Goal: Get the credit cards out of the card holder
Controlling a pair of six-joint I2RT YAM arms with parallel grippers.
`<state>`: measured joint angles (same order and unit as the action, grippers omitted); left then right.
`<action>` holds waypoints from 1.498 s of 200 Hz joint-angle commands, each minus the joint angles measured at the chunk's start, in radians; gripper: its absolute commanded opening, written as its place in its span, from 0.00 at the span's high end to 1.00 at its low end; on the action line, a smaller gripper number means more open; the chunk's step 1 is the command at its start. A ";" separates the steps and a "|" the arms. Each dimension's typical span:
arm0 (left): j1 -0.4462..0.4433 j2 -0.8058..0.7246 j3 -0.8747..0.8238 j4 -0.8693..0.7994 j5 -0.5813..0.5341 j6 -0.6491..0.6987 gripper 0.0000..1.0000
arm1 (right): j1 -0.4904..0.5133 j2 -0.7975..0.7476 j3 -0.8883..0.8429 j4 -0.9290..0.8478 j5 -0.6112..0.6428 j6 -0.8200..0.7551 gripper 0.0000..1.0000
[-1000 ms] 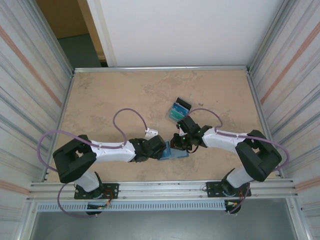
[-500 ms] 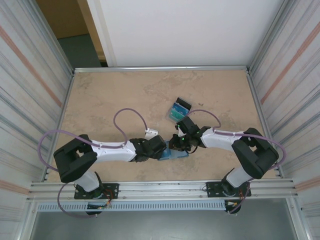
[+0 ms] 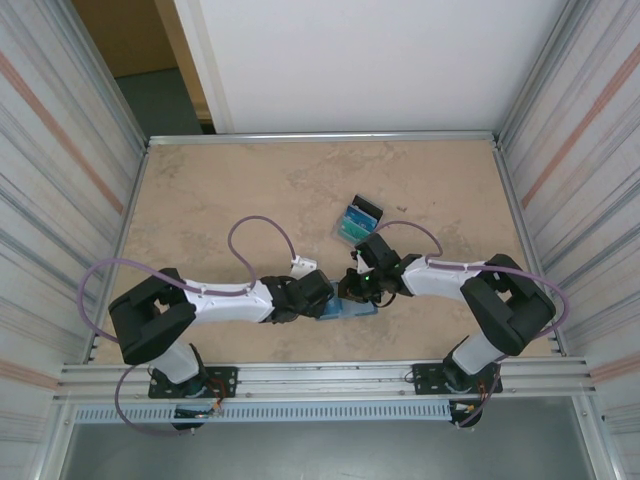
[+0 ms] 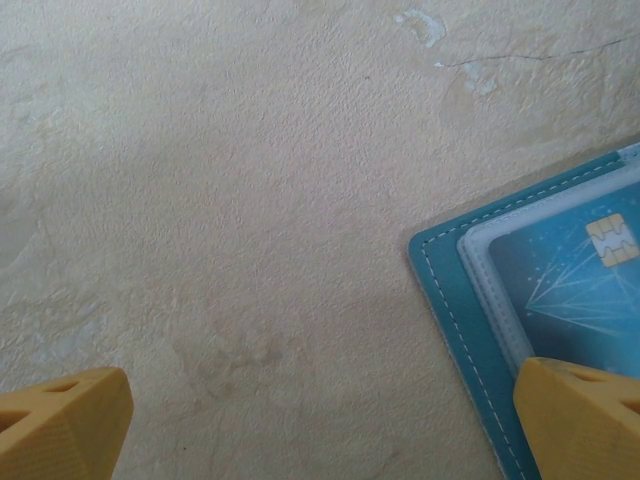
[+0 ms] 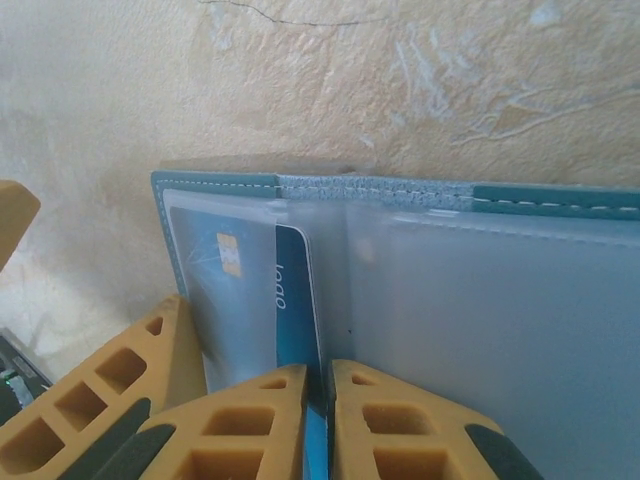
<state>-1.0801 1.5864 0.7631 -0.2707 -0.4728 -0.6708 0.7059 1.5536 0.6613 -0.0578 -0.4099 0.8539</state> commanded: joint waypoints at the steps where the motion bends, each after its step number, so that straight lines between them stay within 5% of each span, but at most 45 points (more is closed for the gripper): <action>1: -0.002 0.027 0.005 -0.051 -0.007 -0.006 0.01 | 0.001 0.015 -0.014 0.051 -0.063 0.020 0.87; 138: -0.007 0.033 0.014 -0.046 -0.002 -0.007 0.02 | -0.001 0.034 -0.051 0.164 -0.128 0.047 0.86; 191: -0.009 0.024 0.019 -0.056 -0.009 -0.009 0.01 | 0.014 0.027 -0.016 0.032 -0.030 0.012 1.00; 299: -0.006 -0.013 0.012 -0.094 -0.044 -0.012 0.01 | -0.006 -0.075 -0.002 -0.102 0.081 -0.021 1.00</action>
<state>-1.0821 1.5848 0.7746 -0.3119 -0.4995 -0.6777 0.7063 1.5097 0.6350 -0.0799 -0.3771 0.8700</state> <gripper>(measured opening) 0.987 0.054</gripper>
